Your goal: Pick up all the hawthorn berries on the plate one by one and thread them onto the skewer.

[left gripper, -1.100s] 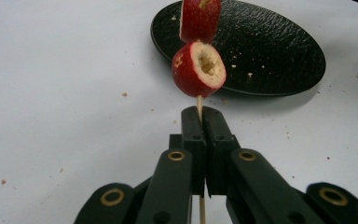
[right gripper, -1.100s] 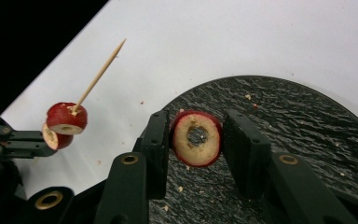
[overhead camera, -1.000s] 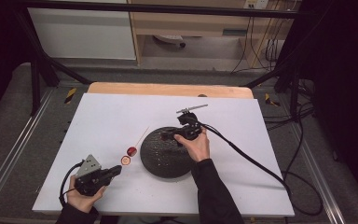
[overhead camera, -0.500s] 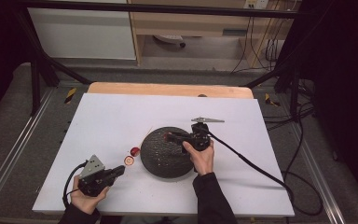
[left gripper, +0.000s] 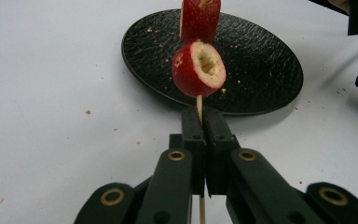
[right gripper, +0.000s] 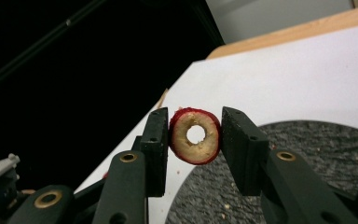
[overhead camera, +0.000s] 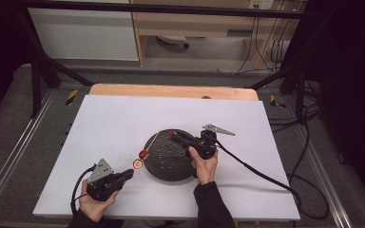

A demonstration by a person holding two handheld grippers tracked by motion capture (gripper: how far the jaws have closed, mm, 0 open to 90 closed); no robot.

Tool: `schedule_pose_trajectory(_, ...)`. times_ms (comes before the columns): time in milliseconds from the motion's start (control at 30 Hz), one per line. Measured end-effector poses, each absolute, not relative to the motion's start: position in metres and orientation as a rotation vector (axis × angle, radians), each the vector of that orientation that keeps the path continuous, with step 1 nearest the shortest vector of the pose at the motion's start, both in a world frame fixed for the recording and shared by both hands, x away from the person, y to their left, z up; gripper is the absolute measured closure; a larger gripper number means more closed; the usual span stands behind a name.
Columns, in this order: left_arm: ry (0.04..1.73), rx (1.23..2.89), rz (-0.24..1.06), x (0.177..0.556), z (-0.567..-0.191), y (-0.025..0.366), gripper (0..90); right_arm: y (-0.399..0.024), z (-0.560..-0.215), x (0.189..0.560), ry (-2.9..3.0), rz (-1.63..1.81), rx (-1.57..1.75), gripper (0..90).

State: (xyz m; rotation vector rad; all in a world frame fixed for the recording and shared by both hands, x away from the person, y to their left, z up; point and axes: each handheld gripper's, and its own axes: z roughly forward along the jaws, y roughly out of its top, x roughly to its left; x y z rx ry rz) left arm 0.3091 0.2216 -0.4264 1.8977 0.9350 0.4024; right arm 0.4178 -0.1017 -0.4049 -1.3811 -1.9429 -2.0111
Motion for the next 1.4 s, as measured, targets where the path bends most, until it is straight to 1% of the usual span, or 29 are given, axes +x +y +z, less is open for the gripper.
schedule_pose_trajectory(667,0.932,1.864,0.405,0.308,-0.416,0.205,88.1,-0.108,-0.388,0.415,-1.752,-2.238,-1.4,63.3)
schedule_pose_trajectory(1133,0.907,1.856,0.401,0.308,-0.408,0.193,88.2,-0.113,-0.381,0.418,-1.659,-2.321,-1.434,63.3)
schedule_pose_trajectory(1400,0.904,1.852,0.391,0.308,-0.406,0.186,88.2,-0.117,-0.384,0.421,-1.617,-2.335,-1.463,63.3)
